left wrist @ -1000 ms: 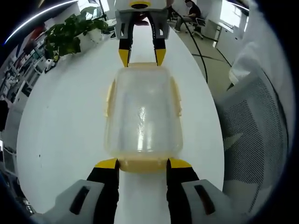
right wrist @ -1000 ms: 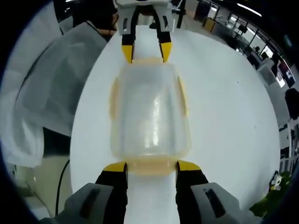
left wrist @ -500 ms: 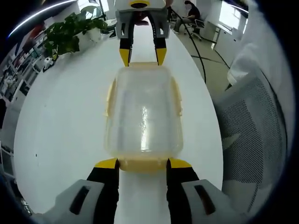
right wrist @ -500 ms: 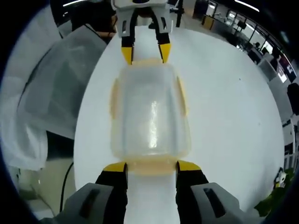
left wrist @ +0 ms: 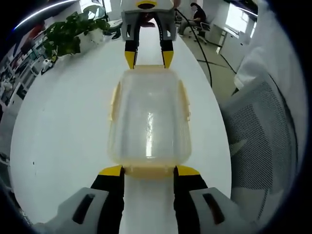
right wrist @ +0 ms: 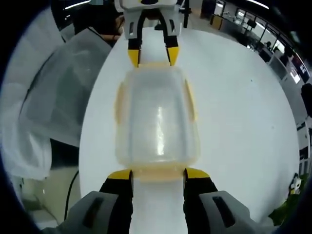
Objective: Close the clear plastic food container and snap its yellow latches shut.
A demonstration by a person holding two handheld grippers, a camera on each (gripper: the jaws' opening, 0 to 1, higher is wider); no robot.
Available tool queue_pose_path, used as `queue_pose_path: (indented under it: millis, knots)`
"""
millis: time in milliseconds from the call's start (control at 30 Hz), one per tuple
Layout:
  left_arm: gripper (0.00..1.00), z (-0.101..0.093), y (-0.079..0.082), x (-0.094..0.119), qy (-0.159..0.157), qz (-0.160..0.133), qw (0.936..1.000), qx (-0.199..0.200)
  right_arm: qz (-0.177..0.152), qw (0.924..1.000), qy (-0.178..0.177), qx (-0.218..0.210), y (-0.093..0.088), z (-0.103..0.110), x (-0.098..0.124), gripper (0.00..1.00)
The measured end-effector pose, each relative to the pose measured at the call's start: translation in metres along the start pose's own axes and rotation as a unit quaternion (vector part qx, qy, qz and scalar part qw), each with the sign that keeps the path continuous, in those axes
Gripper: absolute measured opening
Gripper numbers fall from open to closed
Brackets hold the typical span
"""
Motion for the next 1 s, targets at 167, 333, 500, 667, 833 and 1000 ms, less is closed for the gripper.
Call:
queue_pose_path:
  millis: [167,333,500,667,833,1000]
  knots:
    - [0.39,0.0,-0.001,-0.001,-0.002,0.001,1.0,-0.003,-0.001,1.0,0.001,0.0,0.0,0.0,0.0,0.39]
    - [0.4,-0.001,0.0,0.0,0.003,0.0,0.9999,-0.012,-0.004,1.0,-0.003,0.008,-0.002,0.0,0.0,0.4]
    - [0.53,-0.004,-0.008,-0.005,0.007,-0.001,0.9998,-0.016,-0.008,0.9999,-0.009,-0.01,-0.008,-0.001,-0.002,0.55]
    - [0.52,-0.005,-0.009,-0.001,0.013,-0.017,0.9996,0.02,-0.012,0.9993,-0.016,-0.031,-0.013,-0.002,0.004,0.53]
    - [0.51,-0.006,-0.012,0.009,0.028,-0.051,0.9941,0.092,-0.037,0.9969,-0.016,-0.067,-0.012,0.0,0.013,0.51]
    - [0.51,-0.005,-0.017,0.019,0.041,-0.067,0.9801,0.182,-0.091,0.9795,0.013,-0.179,-0.003,0.005,0.021,0.43]
Point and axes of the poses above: the point that each gripper's makers call its tool centre point, and the gripper's own axes: x roughly backward along the fingers, z roughly to its left, y roughly out of its top, the point moved 4 cm from there along x, roughly backward along the fingers, and after that the axes turned 9 degrees about -x, right-handed, at the moved point
